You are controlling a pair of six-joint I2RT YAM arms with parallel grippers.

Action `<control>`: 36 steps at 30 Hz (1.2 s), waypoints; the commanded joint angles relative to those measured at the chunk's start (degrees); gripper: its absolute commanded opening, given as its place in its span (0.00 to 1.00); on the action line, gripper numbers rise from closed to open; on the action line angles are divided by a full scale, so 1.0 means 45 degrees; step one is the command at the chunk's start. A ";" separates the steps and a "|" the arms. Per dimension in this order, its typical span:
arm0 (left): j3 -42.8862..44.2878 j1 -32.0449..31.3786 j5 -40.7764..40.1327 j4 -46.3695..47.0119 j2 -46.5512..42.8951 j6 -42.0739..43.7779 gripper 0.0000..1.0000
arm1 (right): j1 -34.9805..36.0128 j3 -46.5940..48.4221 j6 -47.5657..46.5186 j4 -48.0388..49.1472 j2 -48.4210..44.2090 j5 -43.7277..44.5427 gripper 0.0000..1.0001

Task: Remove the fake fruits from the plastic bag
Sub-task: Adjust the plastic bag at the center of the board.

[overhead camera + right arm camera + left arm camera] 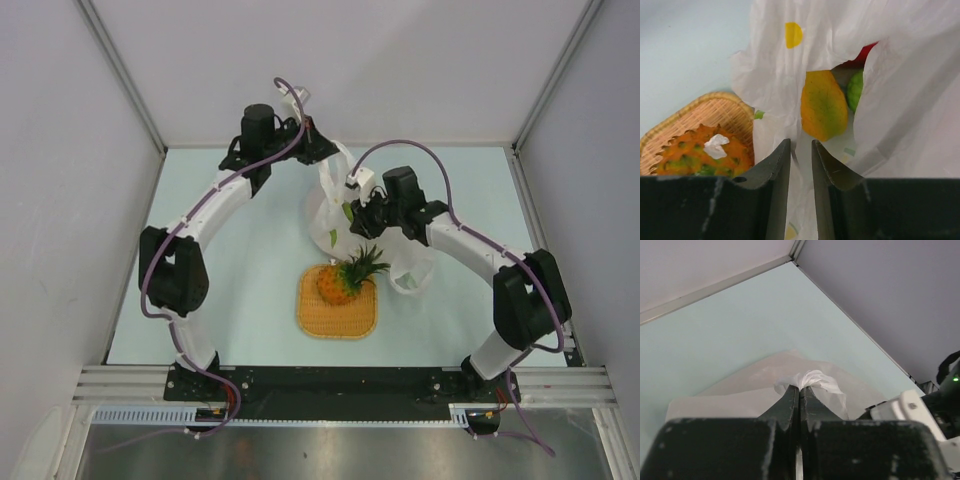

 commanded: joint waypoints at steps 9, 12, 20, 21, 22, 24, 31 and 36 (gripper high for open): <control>-0.1475 0.0148 0.0744 -0.0855 -0.2057 0.0101 0.00 | -0.1185 0.0302 0.0488 0.1117 0.1356 0.2030 0.29; -0.2802 0.0324 0.0686 -0.0856 -0.2391 0.0101 0.00 | -0.2082 0.0302 0.0291 0.0415 0.1375 0.1115 0.37; -0.0780 0.0364 0.0685 -0.0680 -0.0344 0.0101 0.00 | -0.3648 0.0302 0.0251 -0.0508 0.1375 -0.1467 0.66; 0.0037 0.0364 0.0724 -0.0719 -0.0090 0.0178 0.00 | -0.3804 0.0302 0.0426 -0.0351 0.1472 -0.1254 0.70; 0.0451 0.0364 0.0763 -0.0681 0.0454 0.0237 0.00 | -0.4251 0.0302 0.0641 -0.0176 0.1550 -0.1175 0.71; 0.1813 0.0364 0.0996 -0.0835 0.1023 0.0412 0.00 | -0.4722 0.0302 0.1052 0.0391 0.1706 -0.0613 0.72; 0.5588 0.0364 0.1642 -0.0916 0.2860 0.0745 0.00 | -0.5621 0.0496 0.0857 0.2129 0.1785 0.3237 0.71; 0.6763 0.0247 0.1973 0.0430 0.2805 0.0648 0.00 | -0.6402 0.0752 0.1052 0.2658 0.1395 0.4409 0.66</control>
